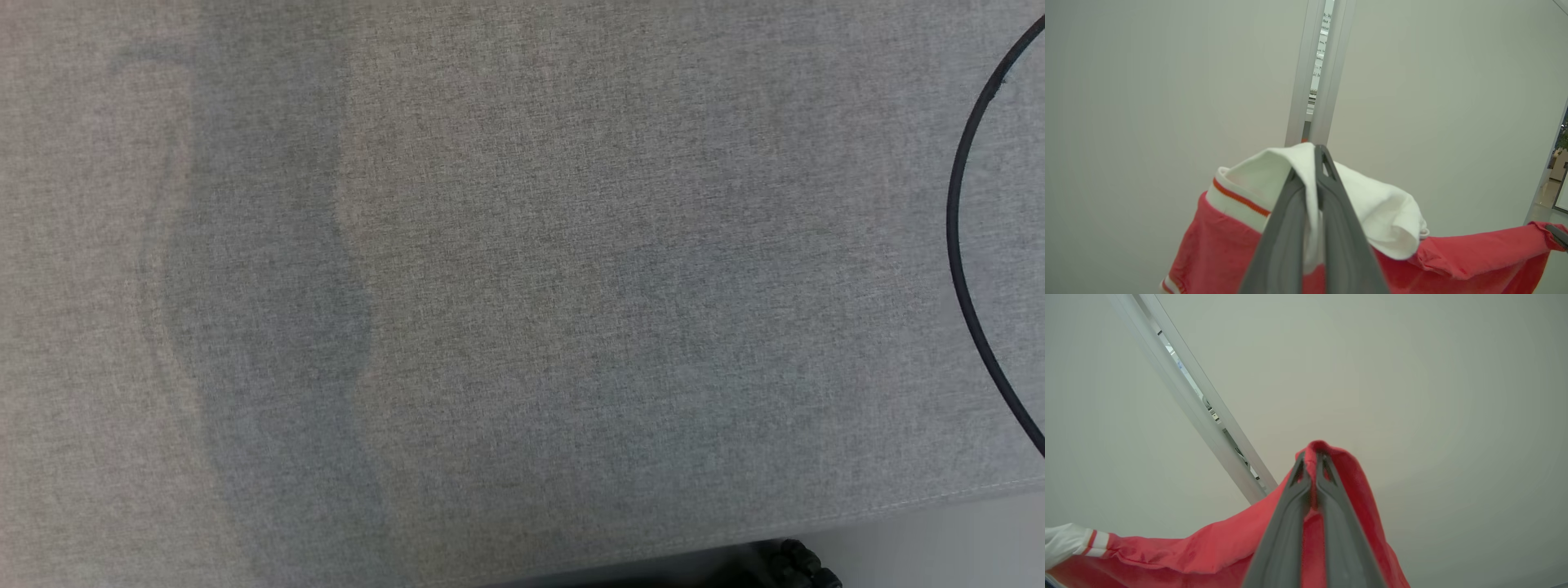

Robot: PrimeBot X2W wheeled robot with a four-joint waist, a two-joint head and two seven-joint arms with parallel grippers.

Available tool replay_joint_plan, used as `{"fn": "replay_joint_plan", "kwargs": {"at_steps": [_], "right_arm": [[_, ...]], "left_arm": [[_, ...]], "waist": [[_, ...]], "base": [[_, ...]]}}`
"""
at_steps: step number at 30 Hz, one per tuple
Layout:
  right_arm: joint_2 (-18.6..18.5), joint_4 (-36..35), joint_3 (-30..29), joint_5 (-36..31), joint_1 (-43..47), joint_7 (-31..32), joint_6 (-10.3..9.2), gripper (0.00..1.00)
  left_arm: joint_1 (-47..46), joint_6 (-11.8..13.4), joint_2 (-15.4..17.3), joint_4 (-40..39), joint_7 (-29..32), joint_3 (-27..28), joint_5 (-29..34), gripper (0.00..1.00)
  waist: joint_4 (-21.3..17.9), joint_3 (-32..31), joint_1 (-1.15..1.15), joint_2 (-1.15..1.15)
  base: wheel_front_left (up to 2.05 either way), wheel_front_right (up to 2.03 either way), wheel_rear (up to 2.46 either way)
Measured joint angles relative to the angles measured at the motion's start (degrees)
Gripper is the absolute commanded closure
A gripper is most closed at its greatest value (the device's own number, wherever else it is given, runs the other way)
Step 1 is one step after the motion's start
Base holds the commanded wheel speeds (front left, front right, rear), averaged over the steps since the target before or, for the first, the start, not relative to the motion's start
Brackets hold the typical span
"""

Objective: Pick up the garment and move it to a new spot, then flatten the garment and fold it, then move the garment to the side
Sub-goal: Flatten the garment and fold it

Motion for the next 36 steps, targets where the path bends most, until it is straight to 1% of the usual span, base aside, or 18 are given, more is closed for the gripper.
{"fn": "replay_joint_plan", "kwargs": {"at_steps": [3,5,7,10,14,18,20,22,27,29,31,32,36], "right_arm": [[-0.51,-1.40,0.78,1.96,2.58,-0.29,0.00,1.00],[-0.57,-3.20,1.89,3.58,6.27,-0.45,0.00,1.00],[-0.96,-5.64,4.46,4.09,10.51,-0.46,0.00,1.00],[-2.02,-9.88,6.65,6.78,17.38,-0.96,0.00,1.00],[-4.20,-15.37,10.45,9.26,28.64,-1.48,0.00,1.00],[-5.86,-20.31,11.84,13.16,39.82,-2.07,0.00,1.00],[-6.61,-22.82,12.25,14.82,45.15,-2.30,0.00,1.00],[-7.36,-25.07,12.41,16.64,50.84,-2.55,0.00,1.00],[-7.88,-29.51,12.43,19.47,62.79,-3.05,0.00,1.00],[-7.73,-30.74,12.05,20.60,67.58,-3.31,0.00,1.00],[-7.72,-31.76,11.66,21.21,71.31,-3.44,0.00,1.00],[-7.67,-32.33,11.37,21.45,73.30,-3.47,0.00,1.00],[-7.01,-33.85,10.02,21.94,80.03,-3.54,0.00,1.00]], "left_arm": [[2.17,0.00,-0.16,-0.59,-1.34,-1.63,-1.13,1.00],[6.11,-0.01,-0.23,-1.67,-2.71,-2.67,-2.79,1.00],[10.56,-0.02,0.03,-2.99,-3.68,-3.67,-4.20,1.00],[17.42,-0.02,1.32,-6.39,-5.24,-5.54,-5.64,1.00],[29.48,-0.03,3.14,-11.83,-6.77,-4.71,-8.05,1.00],[43.30,0.44,4.09,-19.29,-7.16,-2.02,-8.56,1.00],[50.01,1.51,3.39,-24.15,-7.17,-0.69,-8.23,1.00],[57.59,3.00,2.48,-29.43,-7.23,0.48,-6.61,1.00],[73.94,5.16,-0.02,-37.72,-7.33,2.53,-3.86,1.00],[79.62,5.30,-0.97,-39.99,-7.34,2.97,-3.48,1.00],[84.35,5.41,-1.25,-41.16,-7.33,3.39,-2.90,1.00],[86.74,5.86,-1.42,-41.84,-7.33,4.31,-2.91,1.00],[94.65,5.65,-1.86,-43.75,-7.34,5.37,-3.55,1.00]], "waist": [[0.19,0.80,0.00,0.00],[0.27,0.89,0.00,0.00],[0.32,0.49,0.00,0.00],[0.40,-0.77,-0.01,0.00],[0.43,-3.09,-0.01,0.00],[0.42,-6.00,-0.02,0.00],[0.48,-7.42,-0.02,0.00],[0.62,-8.93,-0.02,0.00],[1.01,-12.31,-0.02,0.00],[1.17,-13.81,-0.02,0.00],[1.31,-15.14,-0.02,0.00],[1.38,-15.91,-0.02,0.00],[1.48,-18.60,-0.02,0.00]], "base": [[0.00,0.00,0.00],[0.00,0.00,0.00],[0.00,0.00,0.00],[0.00,0.00,0.00],[0.00,0.00,0.00],[0.00,0.00,0.00],[0.00,0.00,0.00],[0.00,0.00,0.00],[0.00,0.00,0.00],[0.00,0.00,0.00],[0.00,0.00,0.00],[0.00,0.00,0.00],[0.00,0.00,0.00]]}}
